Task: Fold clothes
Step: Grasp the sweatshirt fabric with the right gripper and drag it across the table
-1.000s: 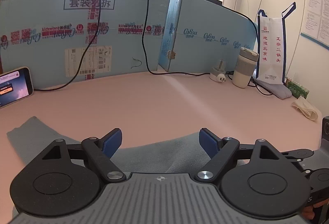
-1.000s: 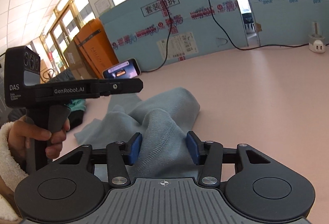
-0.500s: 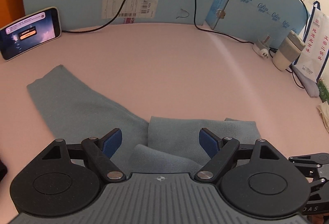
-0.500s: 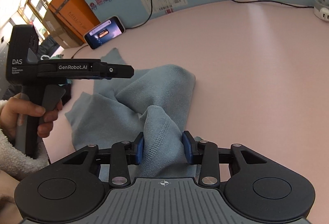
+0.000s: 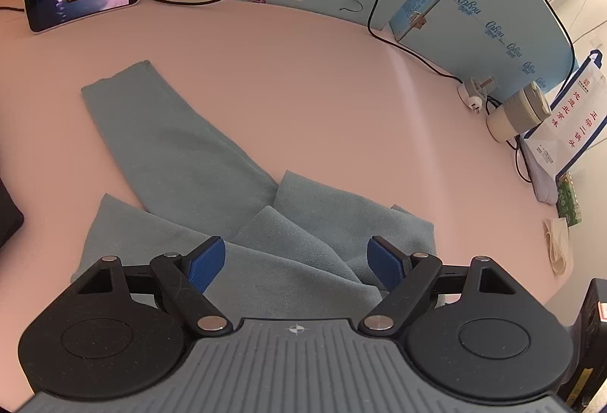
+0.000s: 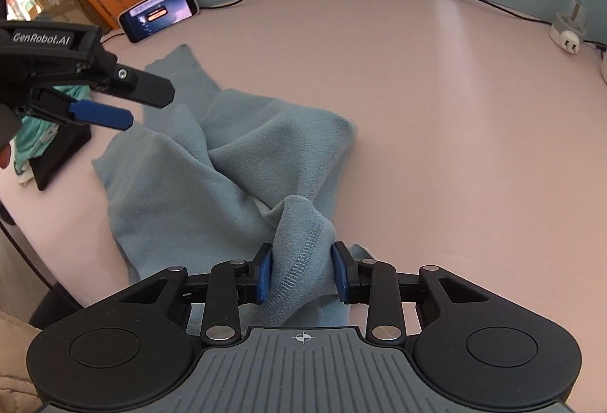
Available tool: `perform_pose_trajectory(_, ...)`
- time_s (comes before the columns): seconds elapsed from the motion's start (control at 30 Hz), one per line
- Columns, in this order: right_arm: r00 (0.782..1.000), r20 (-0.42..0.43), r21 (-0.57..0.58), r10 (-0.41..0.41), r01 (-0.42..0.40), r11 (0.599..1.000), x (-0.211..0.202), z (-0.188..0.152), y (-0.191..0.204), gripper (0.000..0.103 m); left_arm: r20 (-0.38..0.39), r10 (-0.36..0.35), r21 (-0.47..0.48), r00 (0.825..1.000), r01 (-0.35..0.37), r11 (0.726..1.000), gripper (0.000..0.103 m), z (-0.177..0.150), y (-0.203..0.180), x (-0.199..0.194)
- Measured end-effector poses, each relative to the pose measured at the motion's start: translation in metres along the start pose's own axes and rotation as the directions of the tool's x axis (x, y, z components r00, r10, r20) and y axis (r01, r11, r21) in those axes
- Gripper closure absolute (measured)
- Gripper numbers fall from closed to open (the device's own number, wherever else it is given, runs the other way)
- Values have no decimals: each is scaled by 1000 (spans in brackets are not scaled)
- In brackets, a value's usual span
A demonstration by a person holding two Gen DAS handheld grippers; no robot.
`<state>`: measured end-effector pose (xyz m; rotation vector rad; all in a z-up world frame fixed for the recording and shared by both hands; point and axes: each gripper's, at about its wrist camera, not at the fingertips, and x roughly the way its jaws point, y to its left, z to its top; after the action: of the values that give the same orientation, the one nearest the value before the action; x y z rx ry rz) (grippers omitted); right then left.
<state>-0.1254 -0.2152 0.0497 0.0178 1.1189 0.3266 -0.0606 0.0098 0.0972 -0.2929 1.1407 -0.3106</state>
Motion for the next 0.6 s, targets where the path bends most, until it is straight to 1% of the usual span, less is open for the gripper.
perform_pose_trajectory(0.13, 998, 29, 6, -47, 47, 999, -9, 5, 11, 73, 16, 19, 41, 1000, -19, 999, 22, 3, 3, -4)
perform_pose_trajectory(0.2, 998, 34, 14, -59, 59, 998, -12, 9, 13, 74, 44, 33, 62, 998, -36, 997, 22, 4, 7, -11)
perform_pose_trajectory(0.3, 997, 42, 42, -64, 62, 997, -18, 16, 14, 74, 91, 89, 112, 992, -99, 989, 22, 8, 12, -22)
perform_pose_trajectory(0.37, 996, 47, 61, -70, 67, 996, -24, 18, 14, 75, 124, 127, 139, 984, -144, 980, 22, 13, 17, -31)
perform_pose_trajectory(0.4, 996, 53, 68, -74, 71, 995, -27, 19, 13, 78, 138, 140, 142, 980, -159, 977, 22, 15, 21, -35)
perform_pose_trajectory(0.43, 995, 60, 73, -81, 77, 994, -30, 20, 13, 84, 148, 149, 139, 978, -170, 976, 22, 18, 25, -39)
perform_pose_trajectory(0.47, 993, 68, 83, -91, 86, 993, -34, 20, 12, 85, 156, 153, 130, 976, -174, 976, 22, 22, 30, -42)
perform_pose_trajectory(0.5, 992, 73, 92, -101, 94, 991, -37, 21, 12, 89, 164, 153, 122, 974, -174, 977, 22, 25, 34, -46)
perform_pose_trajectory(0.53, 991, 72, 96, -112, 104, 990, -39, 22, 11, 91, 173, 153, 115, 973, -174, 978, 22, 27, 38, -49)
perform_pose_trajectory(0.6, 990, 52, 111, -134, 128, 986, -38, 22, 8, 92, 189, 155, 114, 970, -178, 977, 22, 32, 41, -56)
